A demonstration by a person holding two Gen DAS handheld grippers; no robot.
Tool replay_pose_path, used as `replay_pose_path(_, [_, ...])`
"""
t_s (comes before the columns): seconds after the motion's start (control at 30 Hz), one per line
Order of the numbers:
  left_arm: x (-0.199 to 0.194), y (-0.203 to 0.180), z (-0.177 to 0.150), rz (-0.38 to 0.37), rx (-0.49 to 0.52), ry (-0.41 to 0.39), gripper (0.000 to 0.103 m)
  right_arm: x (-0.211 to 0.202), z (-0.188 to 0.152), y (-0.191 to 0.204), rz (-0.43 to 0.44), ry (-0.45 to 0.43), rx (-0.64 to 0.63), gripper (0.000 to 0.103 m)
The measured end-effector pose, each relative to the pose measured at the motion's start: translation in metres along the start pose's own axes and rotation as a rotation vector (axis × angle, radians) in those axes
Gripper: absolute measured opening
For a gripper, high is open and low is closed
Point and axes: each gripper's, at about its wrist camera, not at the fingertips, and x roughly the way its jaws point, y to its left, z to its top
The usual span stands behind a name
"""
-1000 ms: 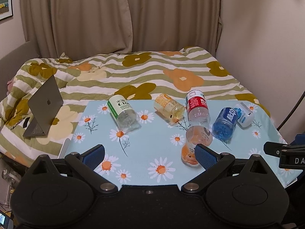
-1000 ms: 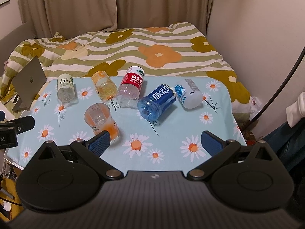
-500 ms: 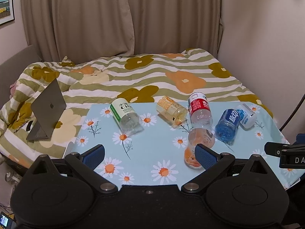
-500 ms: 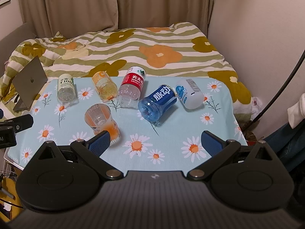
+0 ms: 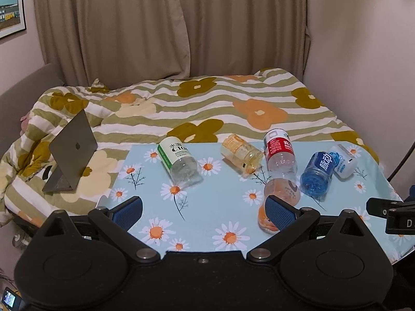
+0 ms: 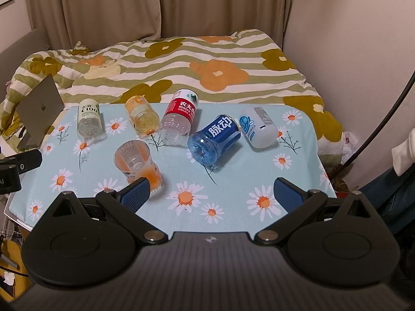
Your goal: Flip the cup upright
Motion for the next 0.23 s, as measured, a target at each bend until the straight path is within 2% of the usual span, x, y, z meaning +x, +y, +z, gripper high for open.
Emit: replay_pose_path(0.23, [0.0004,0.0032,0.0010,-0.001,-0.009,-0.018,0.103,0.0007,-0.0002,0.0009,0.002,0.001,-0.001,0.103])
